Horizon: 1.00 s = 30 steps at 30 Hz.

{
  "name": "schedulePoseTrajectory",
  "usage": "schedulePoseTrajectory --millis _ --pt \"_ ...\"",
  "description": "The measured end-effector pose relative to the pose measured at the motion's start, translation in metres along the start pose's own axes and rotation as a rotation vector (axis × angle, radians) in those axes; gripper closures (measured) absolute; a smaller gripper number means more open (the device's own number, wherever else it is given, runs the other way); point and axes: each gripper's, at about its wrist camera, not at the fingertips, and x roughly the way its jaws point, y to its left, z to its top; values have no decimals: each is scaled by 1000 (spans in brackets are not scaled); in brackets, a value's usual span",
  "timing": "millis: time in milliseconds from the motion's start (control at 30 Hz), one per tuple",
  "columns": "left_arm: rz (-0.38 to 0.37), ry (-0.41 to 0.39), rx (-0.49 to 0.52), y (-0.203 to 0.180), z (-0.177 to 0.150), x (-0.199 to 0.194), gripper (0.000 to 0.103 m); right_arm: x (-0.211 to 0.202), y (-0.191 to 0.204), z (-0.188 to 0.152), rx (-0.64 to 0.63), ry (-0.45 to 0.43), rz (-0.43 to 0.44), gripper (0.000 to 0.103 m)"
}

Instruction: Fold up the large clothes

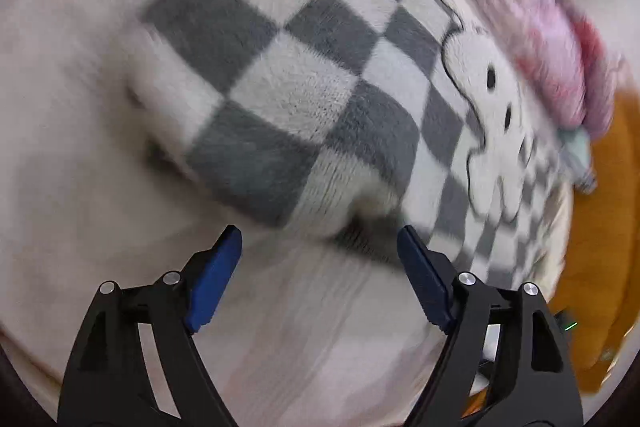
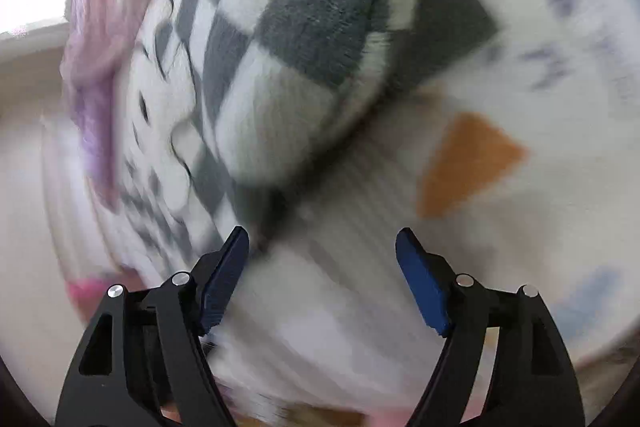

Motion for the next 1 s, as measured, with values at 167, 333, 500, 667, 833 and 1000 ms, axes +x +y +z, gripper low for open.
schedulePoseTrajectory --millis 167,333,500,667,833,1000 --pt "118 -134 315 -52 27 -43 33 -55 58 4 -348 -211 -194 82" --pt "239 56 256 -13 41 36 52 3 -17 34 -412 -125 -494 103" --pt "367 -35 334 -17 50 -6 59 -37 -13 40 -307 -202 -516 103" --pt "367 -6 144 45 76 25 56 3 -34 73 -320 -216 -632 103" --pt "393 -9 188 32 68 1 55 -23 -20 70 -250 -159 -573 99" --pt "371 -50 223 2 71 -19 38 -70 -1 93 -282 -238 -459 40"
